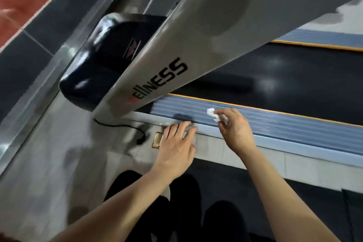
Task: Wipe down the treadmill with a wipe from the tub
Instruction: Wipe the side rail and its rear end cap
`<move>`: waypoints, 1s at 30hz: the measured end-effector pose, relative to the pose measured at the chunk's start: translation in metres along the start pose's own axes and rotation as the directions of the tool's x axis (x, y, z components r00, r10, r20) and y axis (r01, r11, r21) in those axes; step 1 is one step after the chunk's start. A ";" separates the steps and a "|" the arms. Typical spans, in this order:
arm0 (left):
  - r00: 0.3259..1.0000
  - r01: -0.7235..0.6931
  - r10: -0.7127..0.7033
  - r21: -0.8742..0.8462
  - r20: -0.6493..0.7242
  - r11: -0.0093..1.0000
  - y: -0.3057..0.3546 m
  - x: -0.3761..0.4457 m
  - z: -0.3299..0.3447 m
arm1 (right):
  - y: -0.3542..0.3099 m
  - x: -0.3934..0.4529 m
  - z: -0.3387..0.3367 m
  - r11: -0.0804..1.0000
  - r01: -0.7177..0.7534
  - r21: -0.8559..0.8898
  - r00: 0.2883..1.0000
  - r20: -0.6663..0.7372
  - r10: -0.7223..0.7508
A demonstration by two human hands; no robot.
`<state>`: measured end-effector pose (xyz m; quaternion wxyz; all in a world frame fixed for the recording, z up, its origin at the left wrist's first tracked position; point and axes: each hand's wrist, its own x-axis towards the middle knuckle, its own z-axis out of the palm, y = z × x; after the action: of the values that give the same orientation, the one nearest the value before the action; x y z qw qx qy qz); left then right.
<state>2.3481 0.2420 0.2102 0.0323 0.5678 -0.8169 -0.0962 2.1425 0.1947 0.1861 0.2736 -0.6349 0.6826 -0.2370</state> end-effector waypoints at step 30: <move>0.949 0.303 -0.296 0.044 -0.111 0.952 -0.289 0.094 0.303 | 0.052 0.196 0.382 0.632 0.766 -0.121 0.628 0.355 -0.693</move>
<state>2.5317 0.0934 -0.1478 0.0425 0.6901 -0.7210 -0.0457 2.3528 0.0126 -0.1453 0.1590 -0.9144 0.3428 -0.1454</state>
